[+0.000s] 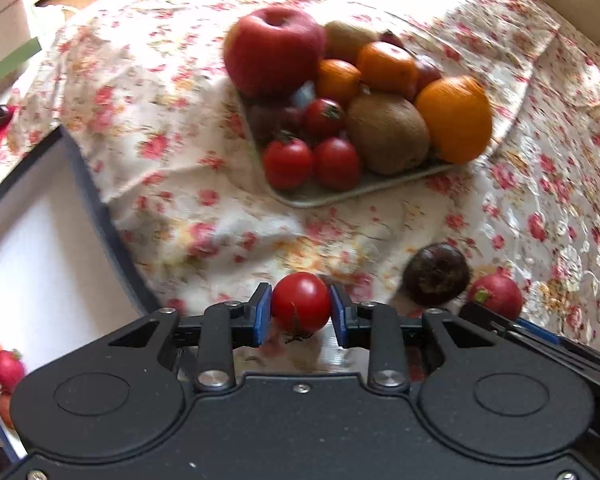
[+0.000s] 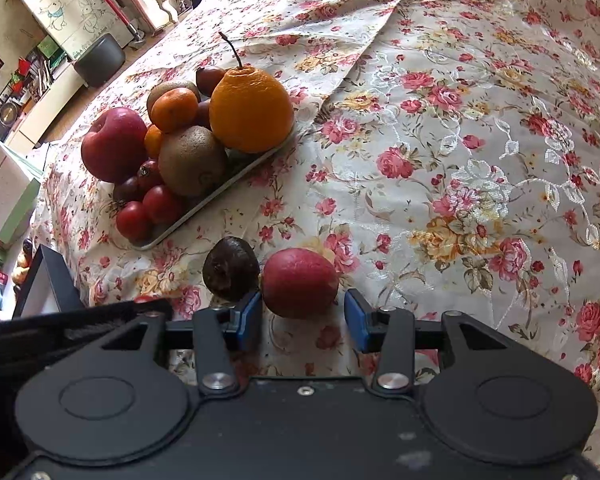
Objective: Organize fruits
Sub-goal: 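Grasp the red cherry tomato with the left gripper while the right closes on the pink fruit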
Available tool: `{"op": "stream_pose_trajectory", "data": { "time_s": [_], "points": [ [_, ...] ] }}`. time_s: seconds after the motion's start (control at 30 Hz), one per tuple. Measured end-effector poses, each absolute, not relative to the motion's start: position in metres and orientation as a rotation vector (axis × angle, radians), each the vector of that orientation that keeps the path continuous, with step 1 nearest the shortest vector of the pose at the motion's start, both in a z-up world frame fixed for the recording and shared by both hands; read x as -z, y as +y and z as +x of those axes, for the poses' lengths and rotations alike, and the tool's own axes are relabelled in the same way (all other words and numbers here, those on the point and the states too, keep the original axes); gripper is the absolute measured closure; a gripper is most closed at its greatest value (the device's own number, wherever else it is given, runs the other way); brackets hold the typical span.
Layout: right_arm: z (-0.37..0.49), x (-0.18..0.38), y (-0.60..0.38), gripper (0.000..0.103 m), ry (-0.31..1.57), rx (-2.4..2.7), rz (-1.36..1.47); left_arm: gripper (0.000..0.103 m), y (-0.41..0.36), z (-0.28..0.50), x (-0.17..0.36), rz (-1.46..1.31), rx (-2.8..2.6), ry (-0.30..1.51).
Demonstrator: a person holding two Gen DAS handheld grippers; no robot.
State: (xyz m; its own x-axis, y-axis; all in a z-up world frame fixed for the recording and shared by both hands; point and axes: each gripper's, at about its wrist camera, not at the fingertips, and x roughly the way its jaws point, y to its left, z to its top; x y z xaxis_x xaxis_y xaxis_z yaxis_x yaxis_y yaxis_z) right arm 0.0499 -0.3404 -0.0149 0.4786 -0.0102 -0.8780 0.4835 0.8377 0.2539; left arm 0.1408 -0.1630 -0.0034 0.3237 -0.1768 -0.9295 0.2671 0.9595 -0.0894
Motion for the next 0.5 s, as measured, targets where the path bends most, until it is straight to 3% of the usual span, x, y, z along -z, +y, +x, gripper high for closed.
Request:
{"op": "stream_pose_trajectory", "data": {
  "time_s": [0.47,0.5],
  "points": [
    [0.072,0.016,-0.317,0.056,1.043,0.353,0.343,0.063,-0.077,0.154,-0.03,0.038,0.188,1.183],
    [0.074,0.016,-0.315,0.061,1.048,0.354,0.327,0.063,-0.069,0.154,-0.031,0.034,0.179,1.184]
  ]
}}
